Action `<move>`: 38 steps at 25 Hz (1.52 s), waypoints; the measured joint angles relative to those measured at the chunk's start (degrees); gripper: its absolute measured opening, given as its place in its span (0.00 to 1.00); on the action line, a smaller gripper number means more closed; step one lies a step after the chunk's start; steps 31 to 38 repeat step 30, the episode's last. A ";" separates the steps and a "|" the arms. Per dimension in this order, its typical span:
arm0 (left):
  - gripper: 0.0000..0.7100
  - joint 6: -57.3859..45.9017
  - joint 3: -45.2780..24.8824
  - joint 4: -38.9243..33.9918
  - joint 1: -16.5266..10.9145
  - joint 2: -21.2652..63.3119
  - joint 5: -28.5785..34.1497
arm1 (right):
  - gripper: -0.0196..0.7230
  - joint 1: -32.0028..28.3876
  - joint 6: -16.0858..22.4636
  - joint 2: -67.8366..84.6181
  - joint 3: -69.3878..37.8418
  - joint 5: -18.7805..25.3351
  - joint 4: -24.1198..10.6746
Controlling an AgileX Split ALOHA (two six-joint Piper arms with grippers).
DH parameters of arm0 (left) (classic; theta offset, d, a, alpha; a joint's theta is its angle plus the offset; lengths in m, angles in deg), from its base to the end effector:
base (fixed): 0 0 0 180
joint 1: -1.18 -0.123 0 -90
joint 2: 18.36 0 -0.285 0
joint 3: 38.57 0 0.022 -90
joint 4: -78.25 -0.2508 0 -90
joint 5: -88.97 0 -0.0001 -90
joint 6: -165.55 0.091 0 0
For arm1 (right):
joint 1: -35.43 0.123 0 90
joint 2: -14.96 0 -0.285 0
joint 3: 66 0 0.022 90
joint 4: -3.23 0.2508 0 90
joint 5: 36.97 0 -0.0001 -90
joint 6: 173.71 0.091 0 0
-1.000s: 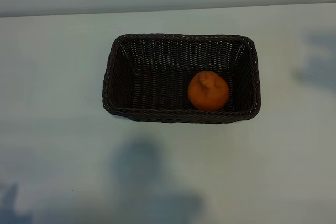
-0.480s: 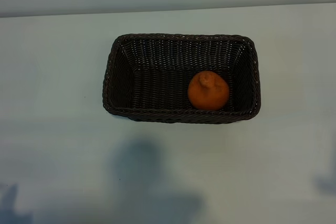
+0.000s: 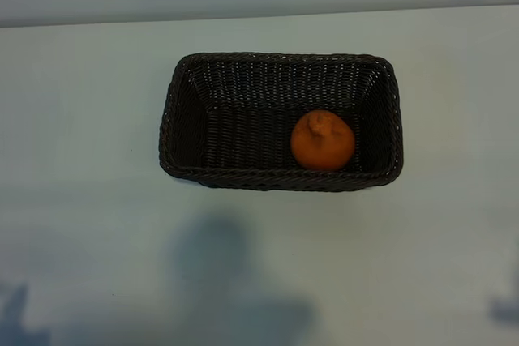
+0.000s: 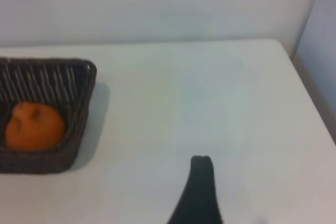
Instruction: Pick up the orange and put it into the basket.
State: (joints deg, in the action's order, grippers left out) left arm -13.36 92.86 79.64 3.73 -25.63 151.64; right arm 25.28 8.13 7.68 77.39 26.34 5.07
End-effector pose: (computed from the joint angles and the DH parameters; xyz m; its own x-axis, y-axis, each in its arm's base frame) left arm -0.0077 -0.0016 0.2746 -0.4762 0.0291 -0.8788 0.0672 0.9977 -0.0034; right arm -0.0368 0.0092 0.3281 -0.2836 0.0980 -0.9539 0.1625 0.9853 0.0529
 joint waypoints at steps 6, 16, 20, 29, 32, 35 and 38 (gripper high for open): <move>0.79 0.00 0.00 0.00 0.00 0.00 0.00 | 0.83 0.00 -1.16 0.00 -4.54 -1.64 -0.16; 0.79 -0.13 0.00 0.00 0.00 0.00 0.00 | 0.83 0.50 -2.21 -0.05 -12.63 -2.33 -0.58; 0.79 -0.13 0.00 0.00 0.00 0.00 0.00 | 0.83 1.56 -2.39 -0.05 -12.63 -2.33 -0.58; 0.79 -0.13 0.00 0.00 0.00 0.00 0.00 | 0.81 1.56 -2.40 -0.05 -12.63 -2.33 -0.53; 0.79 -0.13 0.00 0.00 0.00 0.00 0.00 | 0.80 1.56 -2.40 -0.05 -12.63 -2.33 -0.53; 0.79 -0.13 0.00 0.00 0.00 0.00 0.00 | 0.80 1.56 -2.40 -0.05 -12.63 -2.33 -0.53; 0.79 -0.13 0.00 0.00 0.00 0.00 0.00 | 0.80 1.56 -2.40 -0.05 -12.63 -2.33 -0.53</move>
